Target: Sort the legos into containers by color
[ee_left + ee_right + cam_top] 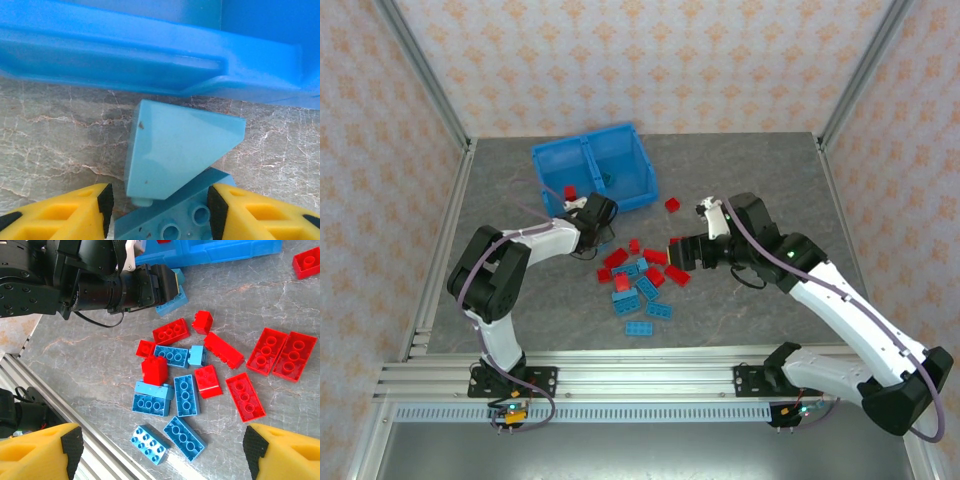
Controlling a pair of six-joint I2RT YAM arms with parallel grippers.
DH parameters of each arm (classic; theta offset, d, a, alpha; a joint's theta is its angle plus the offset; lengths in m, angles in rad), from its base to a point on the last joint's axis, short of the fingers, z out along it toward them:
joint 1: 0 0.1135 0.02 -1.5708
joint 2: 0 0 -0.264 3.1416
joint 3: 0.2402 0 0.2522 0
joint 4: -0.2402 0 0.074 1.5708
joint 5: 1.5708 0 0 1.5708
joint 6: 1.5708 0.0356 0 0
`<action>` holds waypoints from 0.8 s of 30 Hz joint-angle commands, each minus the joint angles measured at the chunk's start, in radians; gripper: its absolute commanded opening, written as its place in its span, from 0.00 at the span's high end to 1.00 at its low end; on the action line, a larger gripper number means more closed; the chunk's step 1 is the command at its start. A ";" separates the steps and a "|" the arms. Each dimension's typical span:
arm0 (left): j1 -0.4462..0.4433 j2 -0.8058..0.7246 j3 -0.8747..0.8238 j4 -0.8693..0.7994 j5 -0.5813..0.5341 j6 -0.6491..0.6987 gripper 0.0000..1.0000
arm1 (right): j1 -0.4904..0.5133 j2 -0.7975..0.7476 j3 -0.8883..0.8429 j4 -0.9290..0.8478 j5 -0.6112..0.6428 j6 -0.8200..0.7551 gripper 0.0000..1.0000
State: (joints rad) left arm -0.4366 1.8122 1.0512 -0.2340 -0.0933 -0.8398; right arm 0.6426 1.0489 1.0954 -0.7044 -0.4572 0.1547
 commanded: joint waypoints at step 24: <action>-0.008 -0.072 0.014 -0.173 -0.031 -0.192 0.07 | 0.008 0.021 0.040 -0.006 -0.025 0.011 0.15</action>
State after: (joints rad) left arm -0.4385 1.6901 1.0016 -0.3325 -0.0868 -0.9382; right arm 0.6453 1.0904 1.1000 -0.7025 -0.4942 0.1631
